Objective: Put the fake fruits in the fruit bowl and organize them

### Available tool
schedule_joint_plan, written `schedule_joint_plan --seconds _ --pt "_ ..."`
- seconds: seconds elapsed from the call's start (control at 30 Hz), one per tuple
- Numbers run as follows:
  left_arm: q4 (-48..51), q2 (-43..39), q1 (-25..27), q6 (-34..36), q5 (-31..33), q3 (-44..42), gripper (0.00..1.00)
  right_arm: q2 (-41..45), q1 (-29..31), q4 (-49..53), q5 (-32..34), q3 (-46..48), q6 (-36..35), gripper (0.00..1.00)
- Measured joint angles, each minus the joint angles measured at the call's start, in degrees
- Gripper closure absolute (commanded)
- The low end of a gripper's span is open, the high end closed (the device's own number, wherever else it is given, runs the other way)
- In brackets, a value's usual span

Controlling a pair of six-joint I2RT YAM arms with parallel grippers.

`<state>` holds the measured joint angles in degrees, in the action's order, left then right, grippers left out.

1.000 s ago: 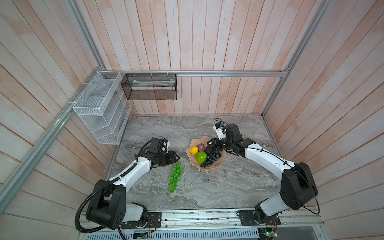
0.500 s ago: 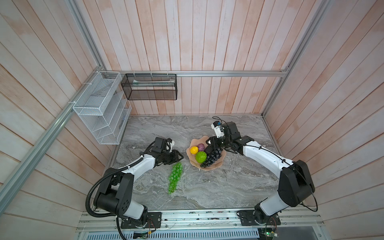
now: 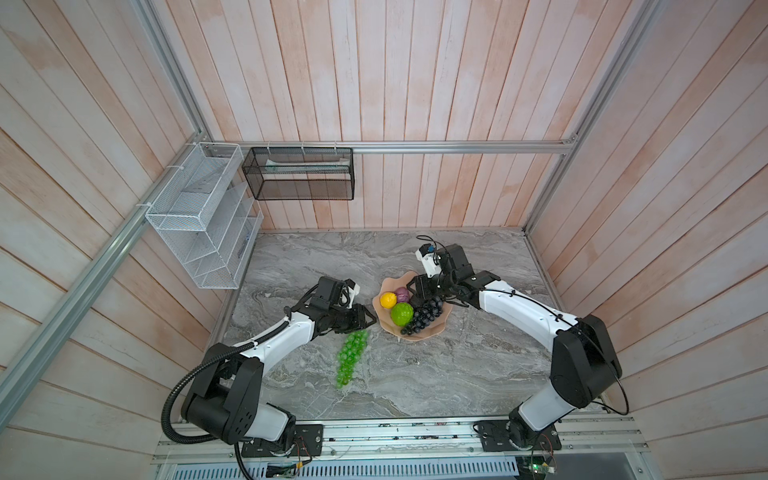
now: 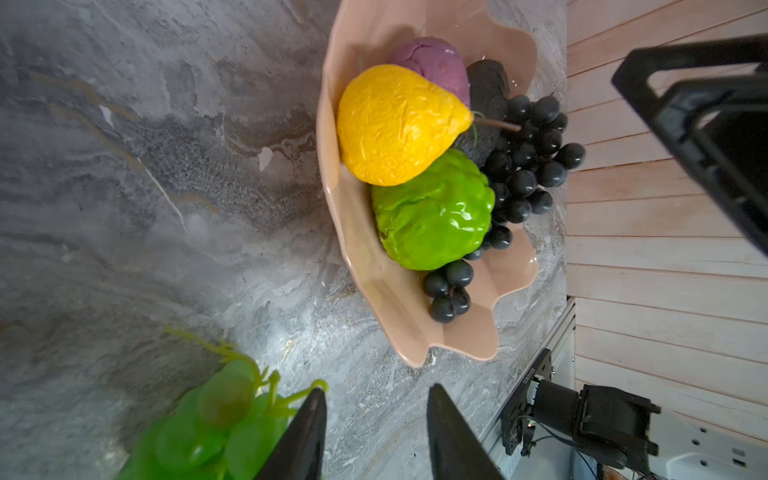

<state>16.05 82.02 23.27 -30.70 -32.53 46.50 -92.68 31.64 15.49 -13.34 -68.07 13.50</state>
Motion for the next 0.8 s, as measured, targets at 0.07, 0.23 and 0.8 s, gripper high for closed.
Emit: schedule_joint_plan --seconds 0.07,0.23,0.8 --pt "0.2 -0.5 0.0 -0.4 -0.5 0.0 0.59 0.0 0.1 0.0 0.0 0.0 0.0 0.47" --pt "-2.7 -1.9 0.1 -3.4 -2.6 -4.7 0.61 0.0 0.1 0.0 0.3 0.0 0.0 0.47" --pt "-1.6 -6.0 -3.6 -6.6 -4.0 -4.1 0.58 -1.6 0.2 3.4 1.5 -2.0 -0.2 0.47"
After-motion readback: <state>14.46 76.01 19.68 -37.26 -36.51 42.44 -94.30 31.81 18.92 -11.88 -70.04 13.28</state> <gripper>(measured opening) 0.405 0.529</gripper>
